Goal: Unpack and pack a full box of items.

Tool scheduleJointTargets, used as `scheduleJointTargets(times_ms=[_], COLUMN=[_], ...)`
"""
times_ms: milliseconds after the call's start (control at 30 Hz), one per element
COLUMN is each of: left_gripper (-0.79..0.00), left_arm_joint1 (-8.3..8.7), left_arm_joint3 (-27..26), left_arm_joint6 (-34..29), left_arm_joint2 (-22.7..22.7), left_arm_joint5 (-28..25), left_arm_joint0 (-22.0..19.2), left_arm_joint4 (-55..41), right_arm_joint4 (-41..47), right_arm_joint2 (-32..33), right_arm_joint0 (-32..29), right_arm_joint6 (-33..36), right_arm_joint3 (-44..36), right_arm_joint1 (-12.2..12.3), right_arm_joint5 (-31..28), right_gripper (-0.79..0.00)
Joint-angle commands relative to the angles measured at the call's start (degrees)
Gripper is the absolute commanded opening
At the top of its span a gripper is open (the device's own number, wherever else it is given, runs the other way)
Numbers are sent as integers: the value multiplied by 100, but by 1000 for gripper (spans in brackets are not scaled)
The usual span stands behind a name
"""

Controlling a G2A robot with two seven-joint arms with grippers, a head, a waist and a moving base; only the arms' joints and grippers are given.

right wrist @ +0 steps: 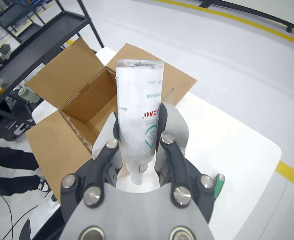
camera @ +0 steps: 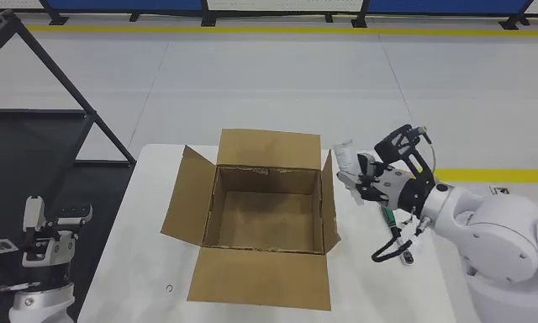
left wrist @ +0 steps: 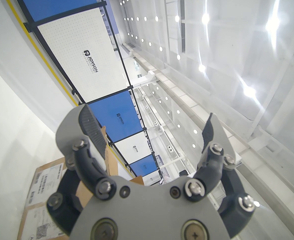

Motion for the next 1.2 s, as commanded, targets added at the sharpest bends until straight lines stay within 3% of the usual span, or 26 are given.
scheduleJointTargets(times_ms=[0, 333, 533, 1000, 1167], left_gripper=[0, 0, 0, 0, 0], left_arm_joint1=[-3, -12, -12, -8, -5], left_arm_joint3=[14, 100, 128, 269, 242], left_arm_joint6=[25, 15, -34, -165, -239], left_arm_joint2=[-50, -197, -190, -189, -125], left_arm_joint5=[-27, -67, -38, 27, 55], left_arm_joint0=[24, 90, 58, -36, -72], left_arm_joint4=[-49, -165, -169, -212, -141], right_arm_joint4=[-117, -364, -811, -811, -1026], right_arm_joint2=[-449, -2324, -3299, -3299, -3423], right_arm_joint0=[243, 1357, 2029, 2029, 1832], right_arm_joint6=[-7, -105, -263, -263, -588], right_arm_joint3=[106, 1423, 2610, 2610, 2676], right_arm_joint1=[-32, -329, -627, -627, -653], right_arm_joint5=[-23, 50, 593, 593, 470], right_gripper=[-785, -785, -785, -785, -785])
